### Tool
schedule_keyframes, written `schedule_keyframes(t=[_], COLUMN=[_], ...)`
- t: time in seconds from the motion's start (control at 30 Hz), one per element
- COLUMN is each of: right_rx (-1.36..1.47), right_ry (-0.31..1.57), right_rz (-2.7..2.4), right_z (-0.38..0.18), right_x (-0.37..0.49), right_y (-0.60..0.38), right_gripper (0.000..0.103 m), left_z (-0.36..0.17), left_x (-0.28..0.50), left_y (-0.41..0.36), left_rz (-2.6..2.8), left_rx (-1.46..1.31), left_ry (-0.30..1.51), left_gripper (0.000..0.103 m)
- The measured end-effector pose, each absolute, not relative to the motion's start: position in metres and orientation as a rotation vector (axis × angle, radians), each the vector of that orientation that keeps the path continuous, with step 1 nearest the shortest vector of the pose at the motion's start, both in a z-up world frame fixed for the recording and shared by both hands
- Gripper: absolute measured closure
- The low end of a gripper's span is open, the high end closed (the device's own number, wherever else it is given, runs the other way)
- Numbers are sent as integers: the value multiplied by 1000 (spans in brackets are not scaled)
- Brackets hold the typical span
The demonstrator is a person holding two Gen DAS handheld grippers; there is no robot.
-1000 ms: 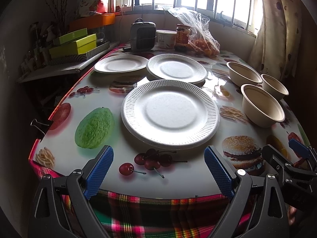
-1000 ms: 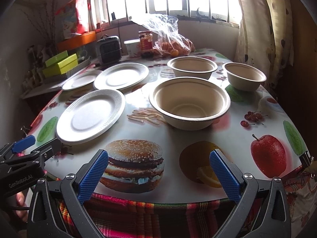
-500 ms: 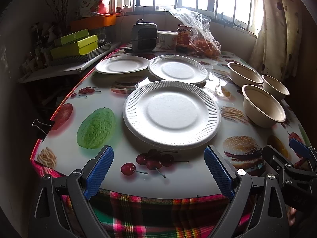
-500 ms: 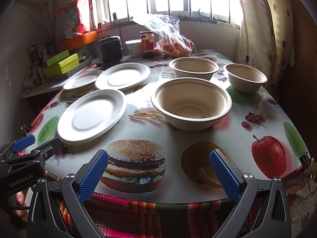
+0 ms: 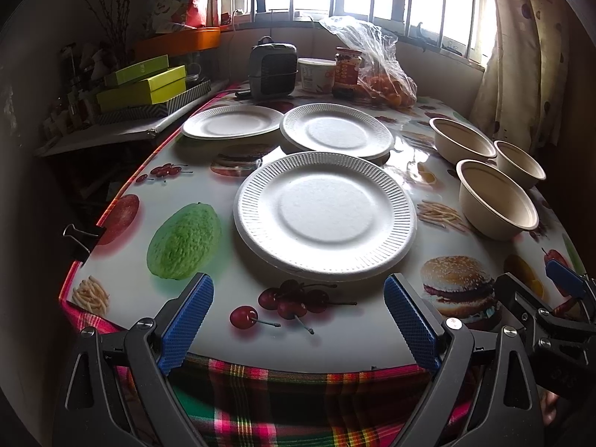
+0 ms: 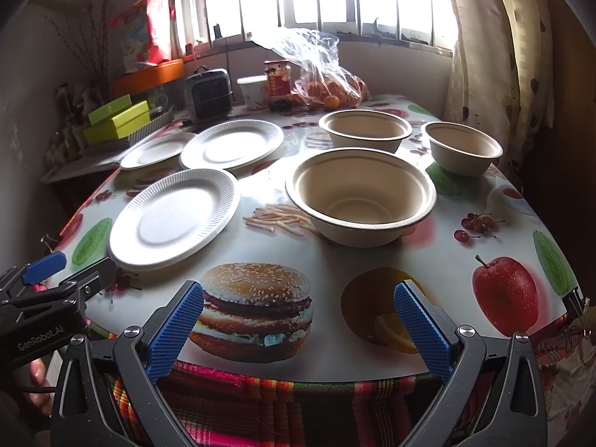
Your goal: Organize plates and bowls
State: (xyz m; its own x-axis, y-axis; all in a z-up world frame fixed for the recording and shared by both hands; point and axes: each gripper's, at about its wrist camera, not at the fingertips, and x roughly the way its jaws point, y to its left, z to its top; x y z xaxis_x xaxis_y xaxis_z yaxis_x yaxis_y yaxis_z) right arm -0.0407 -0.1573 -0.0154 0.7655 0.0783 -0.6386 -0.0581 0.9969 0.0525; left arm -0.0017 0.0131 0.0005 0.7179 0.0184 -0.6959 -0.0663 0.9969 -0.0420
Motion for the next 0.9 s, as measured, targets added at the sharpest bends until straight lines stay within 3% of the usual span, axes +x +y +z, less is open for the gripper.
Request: schedule_keyframes(t=[0.9], right_rx=[9], right_ry=[629], right_rz=[165], right_z=[21], right_x=[-11], right_y=[-150], right_gripper=[0], left_z=[22], left_x=[26], left_y=[41], left_rz=[63], left_rx=[-113], left_ry=[771], left_gripper=[10])
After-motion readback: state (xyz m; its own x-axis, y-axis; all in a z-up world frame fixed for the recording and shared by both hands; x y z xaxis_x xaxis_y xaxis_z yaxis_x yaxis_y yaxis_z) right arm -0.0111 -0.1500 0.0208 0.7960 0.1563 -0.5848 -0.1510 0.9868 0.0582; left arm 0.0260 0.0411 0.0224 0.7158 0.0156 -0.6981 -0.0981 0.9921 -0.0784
